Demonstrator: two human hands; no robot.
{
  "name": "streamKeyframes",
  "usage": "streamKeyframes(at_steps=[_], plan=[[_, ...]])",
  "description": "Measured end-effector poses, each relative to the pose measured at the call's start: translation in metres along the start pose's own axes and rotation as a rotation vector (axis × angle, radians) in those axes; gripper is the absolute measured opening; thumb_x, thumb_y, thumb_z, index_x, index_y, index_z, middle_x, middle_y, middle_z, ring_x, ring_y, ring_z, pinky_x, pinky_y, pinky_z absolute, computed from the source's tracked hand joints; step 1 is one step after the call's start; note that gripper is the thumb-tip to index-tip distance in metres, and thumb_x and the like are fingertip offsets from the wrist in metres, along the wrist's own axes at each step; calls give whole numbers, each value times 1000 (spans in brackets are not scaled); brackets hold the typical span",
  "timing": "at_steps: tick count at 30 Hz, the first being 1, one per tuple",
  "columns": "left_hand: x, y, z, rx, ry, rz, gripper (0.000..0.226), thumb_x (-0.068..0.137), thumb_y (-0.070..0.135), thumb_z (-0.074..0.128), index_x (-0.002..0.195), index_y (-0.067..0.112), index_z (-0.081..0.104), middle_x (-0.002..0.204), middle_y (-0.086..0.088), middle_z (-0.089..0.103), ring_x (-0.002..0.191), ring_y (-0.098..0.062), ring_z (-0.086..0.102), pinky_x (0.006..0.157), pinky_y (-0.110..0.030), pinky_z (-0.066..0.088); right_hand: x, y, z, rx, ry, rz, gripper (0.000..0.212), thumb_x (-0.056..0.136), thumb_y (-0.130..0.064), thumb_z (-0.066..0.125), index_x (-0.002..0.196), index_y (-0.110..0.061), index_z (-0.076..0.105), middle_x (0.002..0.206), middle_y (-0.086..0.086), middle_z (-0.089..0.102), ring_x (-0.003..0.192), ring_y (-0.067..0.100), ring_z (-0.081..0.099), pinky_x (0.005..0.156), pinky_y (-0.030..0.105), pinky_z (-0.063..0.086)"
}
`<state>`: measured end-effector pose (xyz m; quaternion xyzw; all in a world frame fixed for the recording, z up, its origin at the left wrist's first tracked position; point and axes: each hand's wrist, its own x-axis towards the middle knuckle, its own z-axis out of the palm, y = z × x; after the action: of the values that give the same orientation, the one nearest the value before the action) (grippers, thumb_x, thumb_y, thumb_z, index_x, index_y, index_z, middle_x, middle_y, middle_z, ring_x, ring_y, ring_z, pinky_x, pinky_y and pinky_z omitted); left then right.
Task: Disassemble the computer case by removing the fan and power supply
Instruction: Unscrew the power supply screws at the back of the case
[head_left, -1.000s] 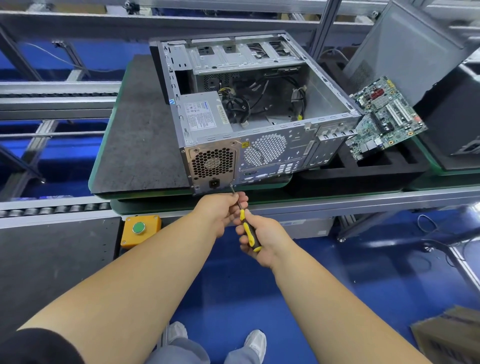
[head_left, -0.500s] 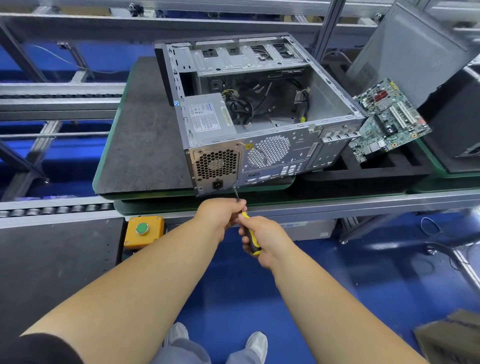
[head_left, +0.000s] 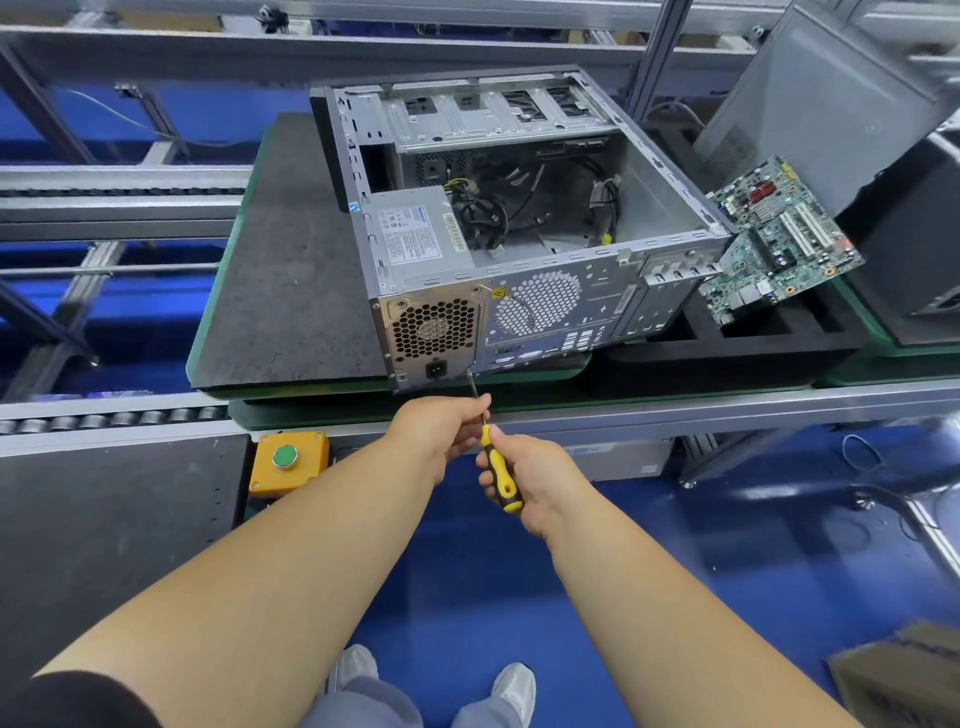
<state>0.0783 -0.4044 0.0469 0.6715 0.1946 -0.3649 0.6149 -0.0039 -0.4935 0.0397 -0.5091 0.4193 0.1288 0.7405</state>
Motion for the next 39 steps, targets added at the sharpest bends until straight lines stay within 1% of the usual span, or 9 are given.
streamKeyframes(at_steps=[2,7,13,17,20,23,30,35,39], plan=[[0,1,0,15,10,0,15,88,23,72,86,9,67,77,-2,67,73,-11,63,73,-23,54,1,2,1,-4,2,-27,24,96,-31,64,91,-8,68,61,1,67,50,12,60,50,26,51],[3,-1,0,25,22,27,13,87,20,73,81,10,68,80,-4,66,75,-14,60,86,-29,53,3,4,2,-35,-2,-42,21,93,-32,66,92,-11,67,61,0,67,50,10,59,50,26,51],[9,1,-1,84,2,39,19,92,19,67,75,11,66,71,-2,62,65,-9,54,69,-19,48,0,3,-1,21,-47,-19,27,94,-34,65,100,-9,68,69,4,66,56,12,59,55,27,51],[9,0,-2,99,-7,61,20,92,20,67,74,12,67,64,0,60,60,-8,53,66,-20,48,-4,1,-5,98,-122,45,41,103,-36,47,98,-2,69,71,9,71,60,16,66,56,26,55],[9,-3,-2,70,-6,78,19,91,19,68,74,11,69,58,2,60,56,-6,53,63,-18,49,-5,0,-4,77,-110,55,39,103,-34,49,95,-3,70,71,8,72,57,14,66,52,23,54],[9,-4,-2,29,-11,76,17,92,17,67,76,10,69,65,0,63,54,-5,54,64,-17,50,-3,0,-3,56,-79,37,32,99,-33,57,93,-4,70,67,4,70,53,12,64,48,22,52],[6,-6,-2,-52,-38,109,11,91,11,67,81,11,70,79,-2,71,66,-7,62,66,-16,54,2,3,-1,-3,3,-9,23,93,-34,67,93,-11,68,65,1,68,51,10,64,49,22,53],[4,-5,-2,-45,-41,105,12,93,10,64,83,11,70,83,-3,71,74,-9,63,76,-21,54,4,4,3,-6,10,-3,20,92,-34,68,92,-14,66,64,-1,66,48,7,60,48,22,50],[4,-1,-2,-26,-25,64,11,92,16,66,95,6,71,85,-4,70,77,-12,63,77,-24,54,6,8,4,-23,38,-51,19,90,-30,71,94,-13,63,69,1,66,48,5,58,47,22,49]])
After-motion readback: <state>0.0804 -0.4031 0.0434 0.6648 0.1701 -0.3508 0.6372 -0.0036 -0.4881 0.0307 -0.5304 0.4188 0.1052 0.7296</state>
